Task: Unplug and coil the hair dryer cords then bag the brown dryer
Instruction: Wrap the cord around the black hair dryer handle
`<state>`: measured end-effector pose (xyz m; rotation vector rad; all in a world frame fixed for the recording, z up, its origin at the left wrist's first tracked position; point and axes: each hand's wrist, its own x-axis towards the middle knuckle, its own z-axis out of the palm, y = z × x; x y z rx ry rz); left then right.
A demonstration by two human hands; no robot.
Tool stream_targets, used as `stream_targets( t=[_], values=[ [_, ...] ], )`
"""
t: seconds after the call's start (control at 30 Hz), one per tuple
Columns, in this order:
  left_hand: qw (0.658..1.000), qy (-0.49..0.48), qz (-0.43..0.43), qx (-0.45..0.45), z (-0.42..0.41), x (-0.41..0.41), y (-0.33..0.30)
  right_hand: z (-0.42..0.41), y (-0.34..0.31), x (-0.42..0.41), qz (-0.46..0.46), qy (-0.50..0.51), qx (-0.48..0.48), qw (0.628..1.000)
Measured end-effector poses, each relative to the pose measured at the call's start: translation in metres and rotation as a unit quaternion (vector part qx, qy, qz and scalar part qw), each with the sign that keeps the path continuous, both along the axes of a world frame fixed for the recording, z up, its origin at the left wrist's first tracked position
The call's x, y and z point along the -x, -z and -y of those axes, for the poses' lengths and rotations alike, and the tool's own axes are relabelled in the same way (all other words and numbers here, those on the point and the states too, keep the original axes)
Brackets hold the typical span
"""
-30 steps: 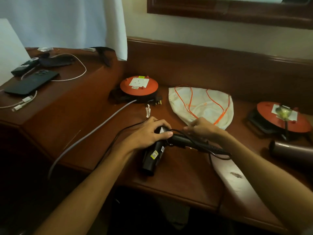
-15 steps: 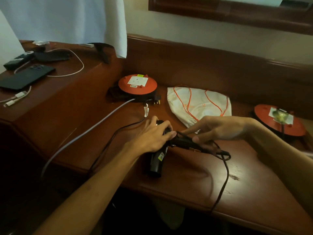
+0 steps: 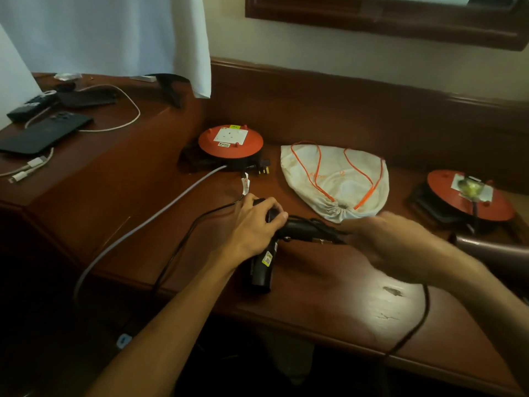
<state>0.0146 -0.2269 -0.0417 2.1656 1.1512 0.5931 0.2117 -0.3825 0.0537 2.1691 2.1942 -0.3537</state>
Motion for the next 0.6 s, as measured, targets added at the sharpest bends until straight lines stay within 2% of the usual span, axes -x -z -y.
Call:
stream_targets(
  t=[0.1, 0.2, 0.33, 0.5, 0.6],
  values=[
    [1.0, 0.0, 0.01, 0.015, -0.006, 0.001, -0.003, -0.005, -0.003, -0.003, -0.114, -0.03, -0.032, 0.993],
    [1.0, -0.013, -0.019, -0.004, -0.004, -0.005, -0.005, -0.012, 0.029, 0.024, -0.179, -0.057, -0.061, 0.98],
    [1.0, -0.011, 0.0, -0.003, -0.002, -0.002, -0.005, -0.022, 0.068, 0.049, -0.298, -0.033, -0.11, 0.948],
    [0.998, 0.052, -0.04, 0.001, -0.005, 0.005, -0.008, -0.04, 0.061, 0.062, -0.294, -0.053, -0.144, 0.944],
    [0.999, 0.049, -0.002, -0.003, -0.01, 0.009, -0.002, -0.036, 0.051, 0.061, -0.339, -0.072, -0.127, 0.929]
  ],
)
